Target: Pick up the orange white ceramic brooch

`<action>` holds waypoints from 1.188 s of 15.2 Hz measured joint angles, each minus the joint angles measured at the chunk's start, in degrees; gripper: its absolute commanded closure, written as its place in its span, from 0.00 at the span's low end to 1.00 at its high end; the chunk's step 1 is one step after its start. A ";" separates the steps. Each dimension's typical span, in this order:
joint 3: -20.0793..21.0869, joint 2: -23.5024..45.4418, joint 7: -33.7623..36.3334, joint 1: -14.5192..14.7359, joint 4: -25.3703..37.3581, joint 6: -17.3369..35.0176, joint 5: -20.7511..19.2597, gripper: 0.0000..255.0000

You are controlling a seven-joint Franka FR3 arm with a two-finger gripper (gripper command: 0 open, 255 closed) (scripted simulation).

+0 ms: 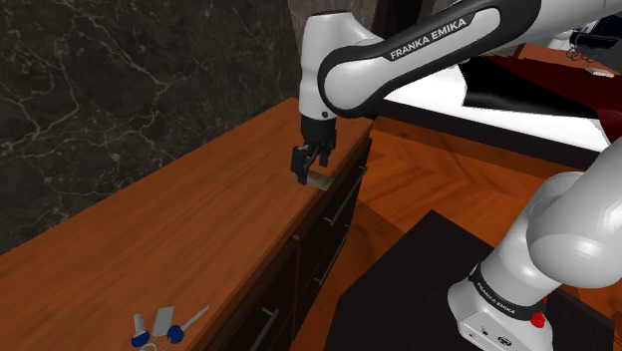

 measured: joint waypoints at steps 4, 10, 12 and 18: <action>-0.01 0.23 0.24 -0.05 -0.56 1.02 -0.26 1.00; -0.02 -0.05 0.09 -0.02 -0.92 1.46 -0.07 1.00; 0.00 0.11 0.17 -0.02 -0.74 1.30 -0.14 1.00; -0.08 -1.37 -0.01 0.14 1.34 -2.62 0.31 1.00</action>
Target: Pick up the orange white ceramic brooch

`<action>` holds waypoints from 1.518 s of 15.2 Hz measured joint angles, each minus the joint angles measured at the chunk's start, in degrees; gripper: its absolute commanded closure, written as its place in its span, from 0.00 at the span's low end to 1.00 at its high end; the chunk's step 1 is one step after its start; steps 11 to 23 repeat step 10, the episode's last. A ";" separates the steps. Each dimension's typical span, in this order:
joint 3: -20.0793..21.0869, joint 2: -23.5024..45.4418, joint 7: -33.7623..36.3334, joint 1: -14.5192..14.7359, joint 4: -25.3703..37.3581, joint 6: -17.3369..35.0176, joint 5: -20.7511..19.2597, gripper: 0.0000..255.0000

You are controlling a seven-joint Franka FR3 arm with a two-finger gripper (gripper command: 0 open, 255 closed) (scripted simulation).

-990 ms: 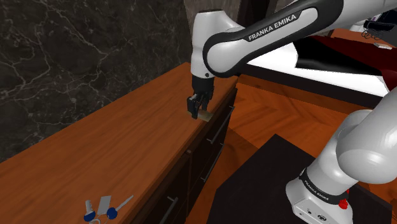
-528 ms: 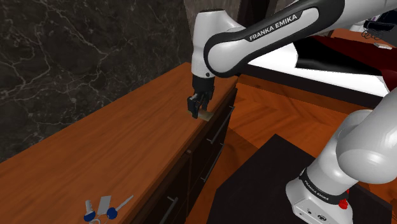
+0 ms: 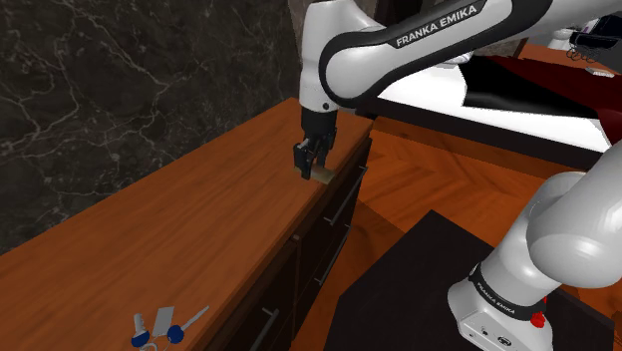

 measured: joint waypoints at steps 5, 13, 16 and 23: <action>-0.26 -1.27 -0.20 -0.05 2.88 -4.12 0.17 1.00; -0.53 -2.64 -0.42 -0.07 5.14 -7.73 0.37 1.00; -0.53 -2.64 -0.42 -0.07 5.14 -7.73 0.37 1.00; -0.53 -2.64 -0.42 -0.07 5.14 -7.73 0.37 1.00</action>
